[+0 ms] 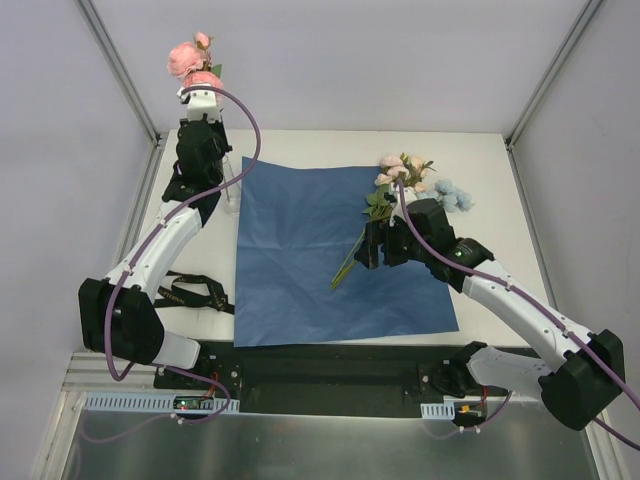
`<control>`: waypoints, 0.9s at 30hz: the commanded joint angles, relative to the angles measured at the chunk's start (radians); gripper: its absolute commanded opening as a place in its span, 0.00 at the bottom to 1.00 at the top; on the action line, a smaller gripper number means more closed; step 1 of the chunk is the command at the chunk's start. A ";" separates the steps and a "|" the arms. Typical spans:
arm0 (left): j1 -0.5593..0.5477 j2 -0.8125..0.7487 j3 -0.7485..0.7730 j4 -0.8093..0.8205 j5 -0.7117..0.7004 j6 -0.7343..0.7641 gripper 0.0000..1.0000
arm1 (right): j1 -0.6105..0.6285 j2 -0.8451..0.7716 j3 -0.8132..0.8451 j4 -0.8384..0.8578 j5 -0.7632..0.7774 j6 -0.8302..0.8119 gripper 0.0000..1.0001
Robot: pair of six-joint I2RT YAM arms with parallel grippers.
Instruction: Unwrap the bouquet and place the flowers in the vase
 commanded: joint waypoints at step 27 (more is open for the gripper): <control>0.007 -0.356 -0.093 -0.288 0.033 -0.503 0.99 | -0.068 0.027 -0.007 -0.093 0.270 0.218 0.82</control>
